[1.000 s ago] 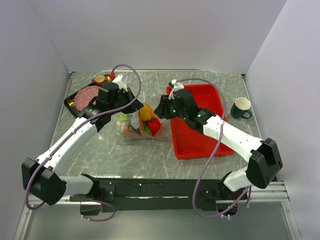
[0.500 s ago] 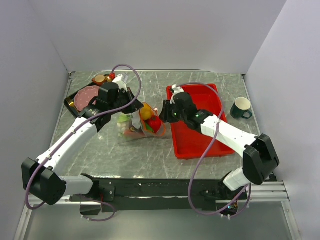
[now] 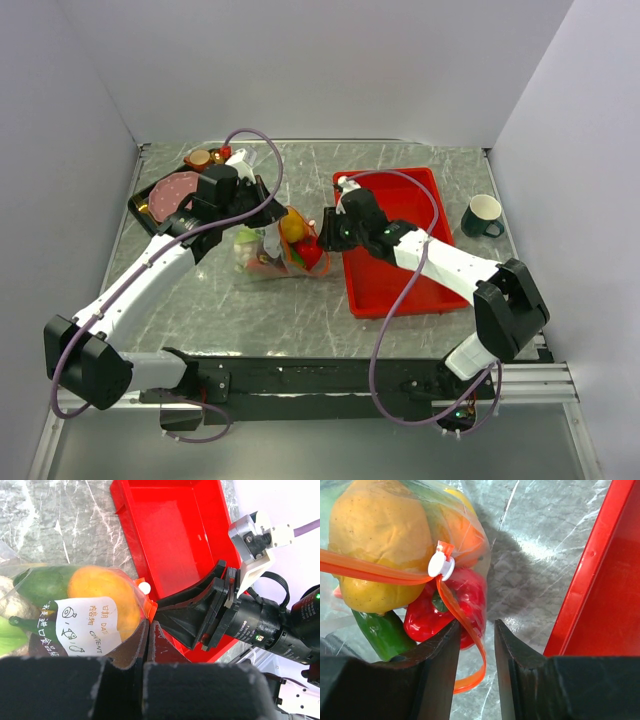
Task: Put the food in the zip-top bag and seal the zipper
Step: Adjust the zipper food storage bag at the center of the board.
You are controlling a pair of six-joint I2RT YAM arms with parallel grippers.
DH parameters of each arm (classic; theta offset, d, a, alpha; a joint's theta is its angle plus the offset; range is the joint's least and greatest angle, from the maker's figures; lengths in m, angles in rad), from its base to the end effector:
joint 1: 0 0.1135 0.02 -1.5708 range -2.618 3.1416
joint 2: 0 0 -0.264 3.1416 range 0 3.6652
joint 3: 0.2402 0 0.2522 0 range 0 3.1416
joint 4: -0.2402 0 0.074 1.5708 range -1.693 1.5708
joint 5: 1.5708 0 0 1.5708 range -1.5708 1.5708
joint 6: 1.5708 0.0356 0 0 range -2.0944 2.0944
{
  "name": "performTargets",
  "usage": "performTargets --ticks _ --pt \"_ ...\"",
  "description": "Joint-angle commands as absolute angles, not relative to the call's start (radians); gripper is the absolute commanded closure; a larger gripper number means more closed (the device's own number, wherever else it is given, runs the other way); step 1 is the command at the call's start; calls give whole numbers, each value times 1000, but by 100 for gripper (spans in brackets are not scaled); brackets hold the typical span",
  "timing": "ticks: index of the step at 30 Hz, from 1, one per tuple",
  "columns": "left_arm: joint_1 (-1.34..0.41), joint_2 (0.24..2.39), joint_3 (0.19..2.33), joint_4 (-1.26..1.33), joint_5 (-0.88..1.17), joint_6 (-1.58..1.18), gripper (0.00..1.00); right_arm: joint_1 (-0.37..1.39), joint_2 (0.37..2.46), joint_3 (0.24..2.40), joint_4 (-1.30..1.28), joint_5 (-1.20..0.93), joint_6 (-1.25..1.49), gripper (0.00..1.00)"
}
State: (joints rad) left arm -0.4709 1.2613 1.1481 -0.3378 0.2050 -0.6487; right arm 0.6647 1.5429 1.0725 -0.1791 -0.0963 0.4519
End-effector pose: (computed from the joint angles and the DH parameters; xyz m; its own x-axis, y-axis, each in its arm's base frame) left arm 0.2531 -0.1370 0.3495 -0.6765 -0.3193 -0.6636 0.2494 0.7485 -0.6144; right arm 0.2697 0.2157 0.2537 -0.7227 -0.0141 -0.6911 -0.3987 0.8252 0.4001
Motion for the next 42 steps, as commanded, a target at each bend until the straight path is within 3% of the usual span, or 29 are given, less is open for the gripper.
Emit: performTargets --ticks 1,7,10,13,14,18,21,25,28,42 --pt "-474 1256 1163 -256 227 -657 99 663 1552 1048 -169 -97 459 61" --pt "-474 1253 1166 -261 216 -653 99 663 1548 1032 -175 -80 460 81" --pt "-474 1256 1167 -262 219 -652 99 663 1554 1043 -181 -75 456 81" --pt "-474 1256 1169 -261 218 -655 99 663 1539 1040 -173 -81 451 76" --pt "-474 1255 1166 -258 216 -657 99 663 1537 1045 -173 -75 451 67" --pt "-474 1255 1164 -258 215 -657 99 663 1554 1069 -228 -61 430 65" --pt "-474 1256 1163 -259 215 -653 99 663 1540 1043 -216 -69 433 70" --pt "-474 1262 1163 -255 222 -650 99 663 1539 1043 -203 -103 439 91" --pt "-474 1276 1140 -233 274 -672 99 663 1519 1043 -163 -130 457 97" --pt "-537 1310 1046 -173 368 -736 99 663 1437 1071 -49 -150 546 98"
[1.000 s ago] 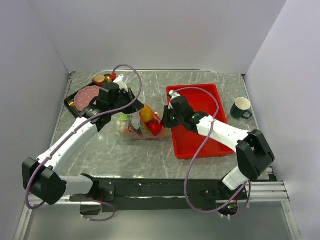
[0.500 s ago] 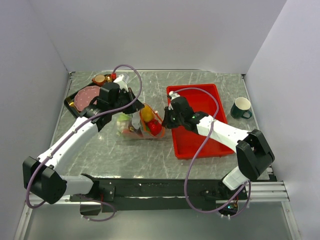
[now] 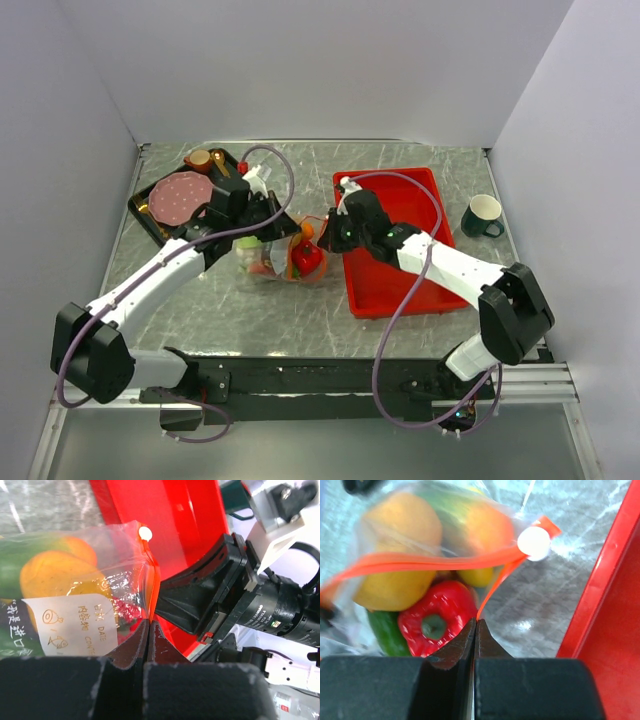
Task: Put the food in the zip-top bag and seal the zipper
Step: Adjust the zipper food storage bag at the center of the board.
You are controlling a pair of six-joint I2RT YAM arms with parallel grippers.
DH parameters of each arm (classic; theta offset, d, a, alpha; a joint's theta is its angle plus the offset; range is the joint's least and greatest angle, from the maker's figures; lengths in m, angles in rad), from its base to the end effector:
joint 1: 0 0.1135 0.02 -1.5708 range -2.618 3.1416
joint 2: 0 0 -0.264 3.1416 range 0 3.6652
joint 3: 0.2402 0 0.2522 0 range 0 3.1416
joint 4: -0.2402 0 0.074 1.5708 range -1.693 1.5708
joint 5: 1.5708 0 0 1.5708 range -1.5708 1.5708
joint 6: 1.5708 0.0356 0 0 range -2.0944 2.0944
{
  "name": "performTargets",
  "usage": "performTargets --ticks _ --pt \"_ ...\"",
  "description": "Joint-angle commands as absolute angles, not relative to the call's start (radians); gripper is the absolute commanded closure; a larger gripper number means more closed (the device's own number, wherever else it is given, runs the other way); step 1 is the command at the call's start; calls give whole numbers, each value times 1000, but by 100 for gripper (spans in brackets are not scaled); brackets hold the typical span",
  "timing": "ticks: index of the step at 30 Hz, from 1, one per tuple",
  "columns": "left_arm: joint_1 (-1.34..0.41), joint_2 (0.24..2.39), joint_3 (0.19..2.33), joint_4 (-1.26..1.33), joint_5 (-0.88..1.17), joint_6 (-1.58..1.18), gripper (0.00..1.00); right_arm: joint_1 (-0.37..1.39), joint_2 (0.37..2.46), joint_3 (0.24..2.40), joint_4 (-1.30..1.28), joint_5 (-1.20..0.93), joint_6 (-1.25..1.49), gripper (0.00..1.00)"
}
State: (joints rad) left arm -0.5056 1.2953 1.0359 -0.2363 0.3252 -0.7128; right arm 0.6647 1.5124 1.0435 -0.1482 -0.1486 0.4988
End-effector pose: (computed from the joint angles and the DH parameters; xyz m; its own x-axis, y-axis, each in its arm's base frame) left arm 0.2527 -0.1529 0.3115 -0.7757 -0.2788 -0.5661 0.2611 0.6749 -0.6902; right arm 0.2638 0.2134 0.2567 -0.7373 0.0233 -0.6752 -0.4013 0.7889 0.4654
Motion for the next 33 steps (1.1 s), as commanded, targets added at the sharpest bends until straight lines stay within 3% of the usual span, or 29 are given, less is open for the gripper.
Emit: performTargets --ticks 1,8,10,18,23,28,33 --pt "-544 1315 1048 -172 376 -739 99 663 1436 1069 -41 -150 551 98" --pt "-611 1319 1100 -218 312 -761 99 657 1408 1095 -46 -133 562 98" --pt "-609 1304 1178 -312 185 -732 99 653 1404 1143 -72 -140 543 98" --pt "-453 1229 1428 -587 -63 -644 99 647 1374 1321 -149 -195 483 97" --pt "-371 1181 1488 -666 -150 -606 92 647 1399 1443 -152 -259 462 96" --pt "-360 1239 1424 -641 -17 -612 92 646 1520 1571 -253 -310 469 96" --pt "-360 1290 1373 -562 242 -650 99 657 1503 1547 -179 -327 497 96"
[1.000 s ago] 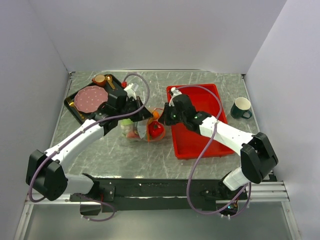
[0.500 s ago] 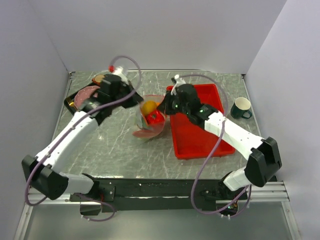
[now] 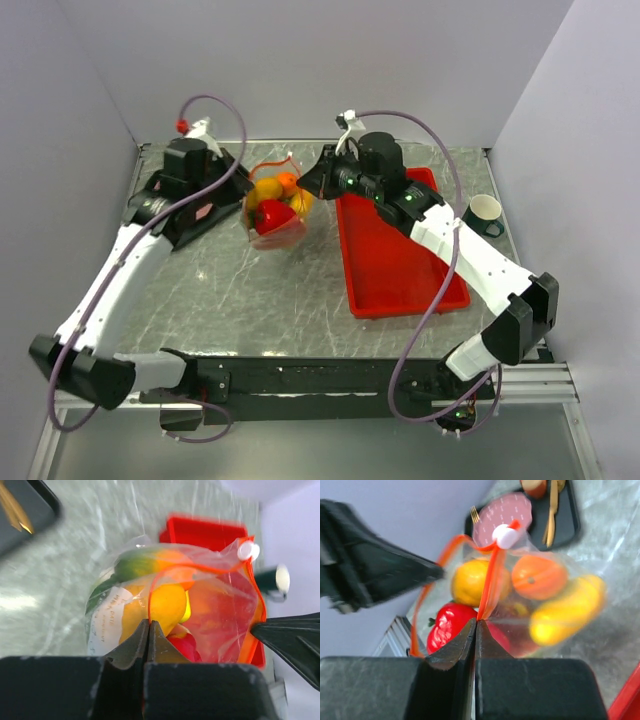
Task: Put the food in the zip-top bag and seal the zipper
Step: Adjust the zipper food storage bag at the center of the board.
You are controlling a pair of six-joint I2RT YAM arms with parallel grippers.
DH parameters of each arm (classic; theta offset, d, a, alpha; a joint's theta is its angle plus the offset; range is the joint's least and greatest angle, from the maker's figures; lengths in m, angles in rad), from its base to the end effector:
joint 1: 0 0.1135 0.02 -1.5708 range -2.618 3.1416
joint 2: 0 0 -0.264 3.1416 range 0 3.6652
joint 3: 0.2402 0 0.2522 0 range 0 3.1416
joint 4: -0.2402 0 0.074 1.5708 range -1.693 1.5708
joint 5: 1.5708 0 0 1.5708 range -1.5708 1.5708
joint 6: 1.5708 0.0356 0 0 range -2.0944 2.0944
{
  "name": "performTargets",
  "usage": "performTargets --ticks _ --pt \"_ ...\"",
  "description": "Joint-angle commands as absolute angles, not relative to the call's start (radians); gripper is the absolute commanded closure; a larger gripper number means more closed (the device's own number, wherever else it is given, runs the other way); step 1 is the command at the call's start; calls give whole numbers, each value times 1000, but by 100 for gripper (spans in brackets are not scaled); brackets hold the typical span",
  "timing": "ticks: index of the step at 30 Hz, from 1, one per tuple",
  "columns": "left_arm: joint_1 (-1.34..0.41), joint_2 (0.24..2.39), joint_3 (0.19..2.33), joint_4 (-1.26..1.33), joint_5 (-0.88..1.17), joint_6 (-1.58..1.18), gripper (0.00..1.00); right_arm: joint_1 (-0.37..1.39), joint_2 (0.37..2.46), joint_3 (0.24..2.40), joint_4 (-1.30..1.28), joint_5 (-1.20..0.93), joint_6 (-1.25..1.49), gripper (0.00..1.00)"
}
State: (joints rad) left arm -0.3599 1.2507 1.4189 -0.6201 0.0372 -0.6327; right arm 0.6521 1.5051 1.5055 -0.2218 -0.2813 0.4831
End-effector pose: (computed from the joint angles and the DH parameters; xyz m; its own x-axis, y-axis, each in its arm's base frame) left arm 0.2494 -0.0953 0.4164 -0.5562 -0.4221 -0.7159 0.0674 0.8357 -0.5451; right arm 0.2747 0.2222 0.4133 -0.5254 0.1604 -0.8356 -0.6258 0.5926 0.5072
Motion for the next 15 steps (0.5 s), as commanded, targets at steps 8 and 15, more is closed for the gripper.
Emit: performTargets --ticks 8,15 --pt "-357 1184 1474 -639 3 -647 91 661 1589 1653 -289 -406 476 96" --pt "-348 1261 1393 -664 15 -659 99 670 1696 1634 -290 -419 506 98"
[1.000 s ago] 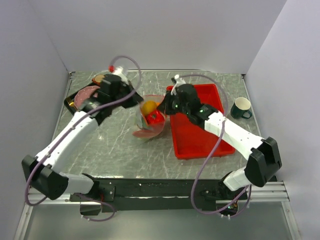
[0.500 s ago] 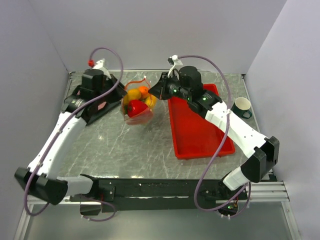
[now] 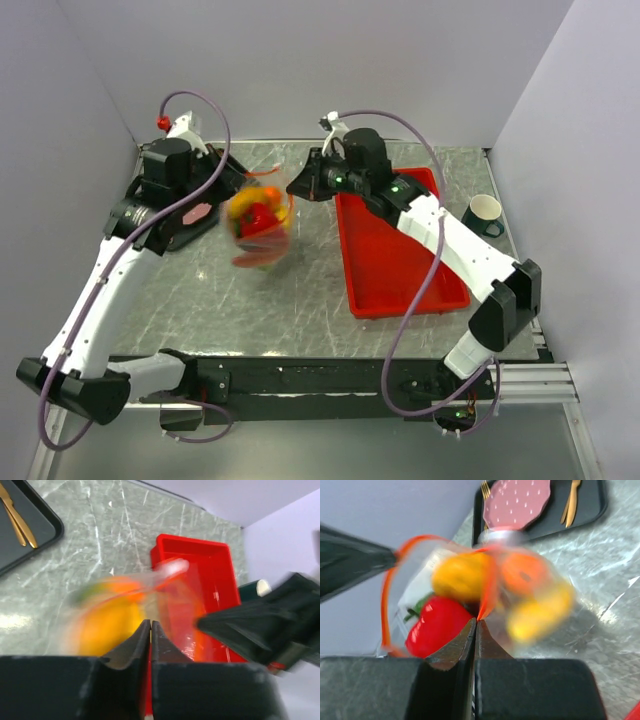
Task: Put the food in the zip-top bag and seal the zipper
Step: Adjust the zipper food storage bag at the center of the board.
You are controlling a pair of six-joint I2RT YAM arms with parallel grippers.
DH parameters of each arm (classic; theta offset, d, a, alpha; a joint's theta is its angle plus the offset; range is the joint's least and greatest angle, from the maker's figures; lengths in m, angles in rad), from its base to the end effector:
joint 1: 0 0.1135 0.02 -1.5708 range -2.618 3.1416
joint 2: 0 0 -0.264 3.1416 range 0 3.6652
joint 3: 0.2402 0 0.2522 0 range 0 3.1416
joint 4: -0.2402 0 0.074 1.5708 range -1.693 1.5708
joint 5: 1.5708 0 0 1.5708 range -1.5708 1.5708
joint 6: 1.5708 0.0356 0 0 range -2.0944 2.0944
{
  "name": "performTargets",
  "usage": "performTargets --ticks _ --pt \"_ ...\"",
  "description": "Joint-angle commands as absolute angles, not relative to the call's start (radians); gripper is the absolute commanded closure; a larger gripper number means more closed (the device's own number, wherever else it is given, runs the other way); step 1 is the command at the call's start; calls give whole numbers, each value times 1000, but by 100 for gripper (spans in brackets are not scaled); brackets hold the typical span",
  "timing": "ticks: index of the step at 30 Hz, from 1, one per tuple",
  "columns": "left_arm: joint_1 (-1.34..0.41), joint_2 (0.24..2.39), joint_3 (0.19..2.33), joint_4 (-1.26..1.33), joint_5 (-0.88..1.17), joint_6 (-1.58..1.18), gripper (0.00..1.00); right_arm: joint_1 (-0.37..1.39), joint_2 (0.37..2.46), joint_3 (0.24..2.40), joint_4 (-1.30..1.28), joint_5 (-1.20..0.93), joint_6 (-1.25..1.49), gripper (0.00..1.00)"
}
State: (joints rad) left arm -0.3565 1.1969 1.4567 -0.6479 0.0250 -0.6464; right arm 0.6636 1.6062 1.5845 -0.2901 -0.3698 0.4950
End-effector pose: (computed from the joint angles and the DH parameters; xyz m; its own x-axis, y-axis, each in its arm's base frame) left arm 0.2305 -0.0868 0.4387 -0.5063 -0.4540 -0.7332 0.0822 0.8209 -0.5651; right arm 0.2895 0.2427 0.3991 -0.6142 0.0820 -0.7849 -0.6290 0.5497 0.5497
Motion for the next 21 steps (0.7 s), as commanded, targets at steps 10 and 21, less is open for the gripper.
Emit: performTargets --ticks 10,21 --pt "-339 1167 1405 -630 -58 -647 95 676 1672 1627 -265 -380 494 95" --pt "-337 1072 1284 -620 -158 -638 27 675 1674 1582 -261 -364 486 94"
